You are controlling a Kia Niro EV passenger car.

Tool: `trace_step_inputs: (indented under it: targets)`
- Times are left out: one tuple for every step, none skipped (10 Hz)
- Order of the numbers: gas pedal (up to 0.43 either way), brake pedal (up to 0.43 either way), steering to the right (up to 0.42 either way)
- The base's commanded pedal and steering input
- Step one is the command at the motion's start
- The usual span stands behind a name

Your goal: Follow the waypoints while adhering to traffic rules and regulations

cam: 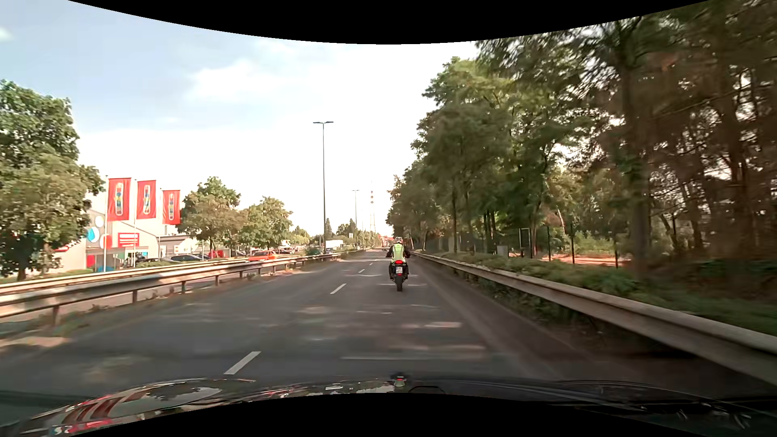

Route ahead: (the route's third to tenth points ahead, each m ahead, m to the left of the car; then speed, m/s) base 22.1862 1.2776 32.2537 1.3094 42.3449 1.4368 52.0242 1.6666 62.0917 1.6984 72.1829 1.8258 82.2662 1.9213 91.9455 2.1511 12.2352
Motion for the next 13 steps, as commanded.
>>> trace_step_inputs:
  targets:
    - [0.138, 0.0, -0.005]
    - [0.138, 0.0, -0.006]
    - [0.138, 0.0, -0.008]
    - [0.138, 0.0, -0.01]
    - [0.138, 0.0, -0.01]
    - [0.138, 0.0, -0.009]
    - [0.138, 0.0, -0.004]
    - [0.138, 0.0, -0.002]
    - [0.138, 0.0, -0.004]
    - [0.138, 0.0, -0.006]
    - [0.138, 0.0, -0.007]
    - [0.138, 0.0, -0.006]
    - [0.138, 0.0, -0.007]
